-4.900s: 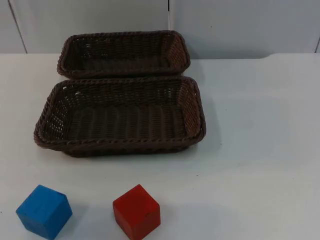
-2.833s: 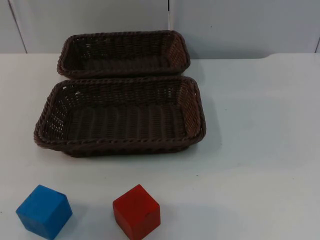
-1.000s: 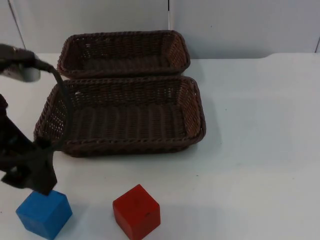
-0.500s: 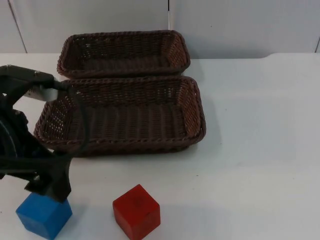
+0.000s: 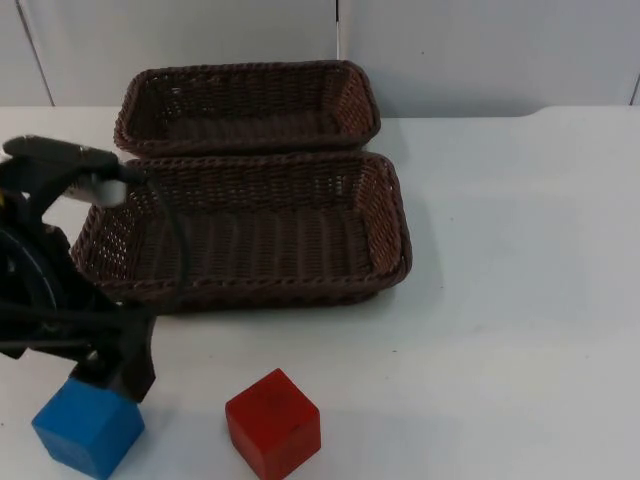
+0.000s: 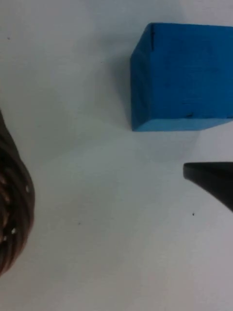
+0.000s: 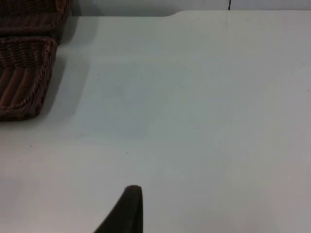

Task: Pick up one cube with the left hand and place it into the upper basket. Pick up one cube with the right hand and place it into the lower basket.

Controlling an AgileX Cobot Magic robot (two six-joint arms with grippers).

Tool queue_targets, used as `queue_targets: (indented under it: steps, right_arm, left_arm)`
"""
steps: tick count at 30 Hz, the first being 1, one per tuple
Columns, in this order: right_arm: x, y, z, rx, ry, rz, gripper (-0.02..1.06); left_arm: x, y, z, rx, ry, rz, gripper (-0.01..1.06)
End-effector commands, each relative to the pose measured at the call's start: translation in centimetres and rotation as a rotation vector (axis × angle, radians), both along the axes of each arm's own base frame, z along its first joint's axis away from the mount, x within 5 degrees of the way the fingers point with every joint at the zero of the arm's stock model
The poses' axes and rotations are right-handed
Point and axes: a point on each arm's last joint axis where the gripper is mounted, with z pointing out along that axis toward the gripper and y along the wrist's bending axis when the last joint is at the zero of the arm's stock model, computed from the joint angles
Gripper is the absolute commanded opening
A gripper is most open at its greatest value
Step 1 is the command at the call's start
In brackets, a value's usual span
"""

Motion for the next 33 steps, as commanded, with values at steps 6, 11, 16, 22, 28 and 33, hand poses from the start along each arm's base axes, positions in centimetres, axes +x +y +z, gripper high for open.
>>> queue_targets:
  steps: [6, 11, 16, 22, 28, 33]
  right_arm:
    - [0.0, 0.0, 0.0, -0.002, -0.007, -0.008, 1.05]
    - [0.0, 0.0, 0.0, -0.002, -0.007, -0.008, 1.05]
    - [0.0, 0.0, 0.0, -0.002, -0.007, -0.008, 1.05]
    - [0.0, 0.0, 0.0, -0.003, -0.007, -0.008, 1.05]
    - [0.0, 0.0, 0.0, -0.003, -0.007, -0.008, 1.05]
    - [0.0, 0.0, 0.0, -0.003, -0.007, -0.008, 1.05]
  left_arm:
    - [0.5, -0.2, -2.6, 0.039, 0.053, -0.02, 1.0]
    - [0.9, -0.2, -4.4, 0.049, 0.07, -0.017, 1.0]
    - [1.2, -0.3, -5.9, 0.056, 0.074, -0.016, 1.0]
    - [1.1, -0.2, -6.6, 0.07, 0.102, -0.025, 1.0]
    - [1.0, -0.2, -6.6, 0.073, 0.111, -0.027, 0.69]
    - [0.8, -0.2, -6.1, 0.074, 0.125, -0.029, 0.18]
